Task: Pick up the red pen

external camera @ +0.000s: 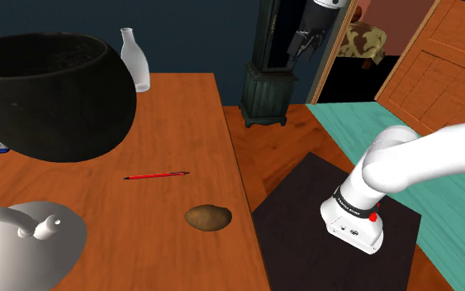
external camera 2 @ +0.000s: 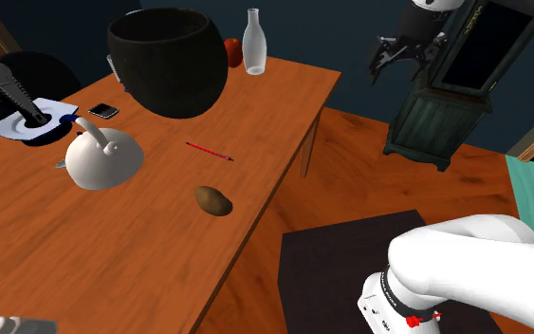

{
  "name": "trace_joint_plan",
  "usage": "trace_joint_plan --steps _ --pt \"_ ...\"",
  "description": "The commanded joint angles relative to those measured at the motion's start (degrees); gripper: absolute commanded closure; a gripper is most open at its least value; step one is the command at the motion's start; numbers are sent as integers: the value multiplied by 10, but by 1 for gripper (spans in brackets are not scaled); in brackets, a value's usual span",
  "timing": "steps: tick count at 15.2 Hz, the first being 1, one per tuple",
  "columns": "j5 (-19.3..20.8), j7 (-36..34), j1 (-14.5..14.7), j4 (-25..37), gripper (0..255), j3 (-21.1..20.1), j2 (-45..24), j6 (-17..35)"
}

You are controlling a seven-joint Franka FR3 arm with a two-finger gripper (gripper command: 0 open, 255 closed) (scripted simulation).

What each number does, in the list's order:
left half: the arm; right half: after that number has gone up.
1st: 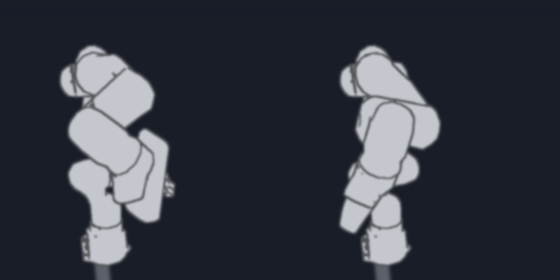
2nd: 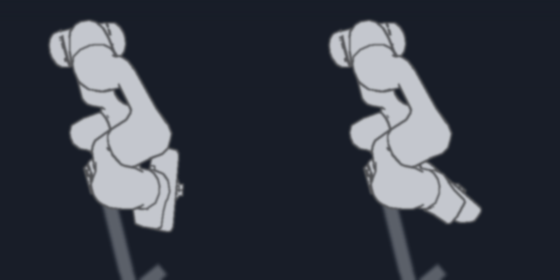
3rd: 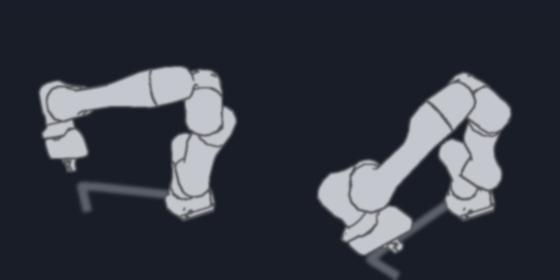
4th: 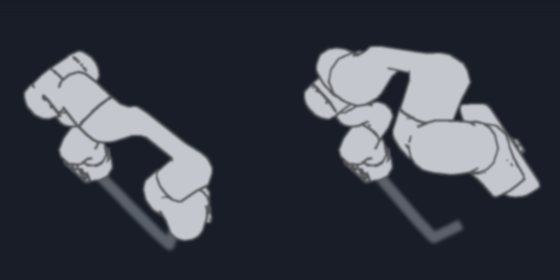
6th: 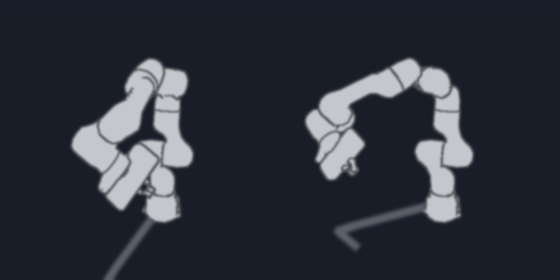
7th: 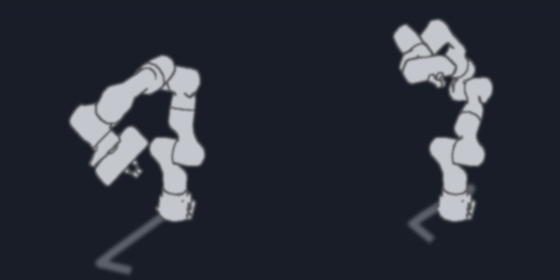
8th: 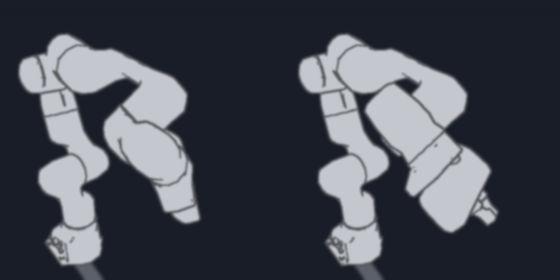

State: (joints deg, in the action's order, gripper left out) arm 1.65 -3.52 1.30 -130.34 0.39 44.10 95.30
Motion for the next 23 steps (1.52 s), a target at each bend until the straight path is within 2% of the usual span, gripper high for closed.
trace_joint_plan --steps 1,12,23 --pt "0 0 0 0 0 0 0 0" --pt "-30 50 73 29 0 -54 -161 98" --pt "-39 96 135 91 0 -118 -325 165"
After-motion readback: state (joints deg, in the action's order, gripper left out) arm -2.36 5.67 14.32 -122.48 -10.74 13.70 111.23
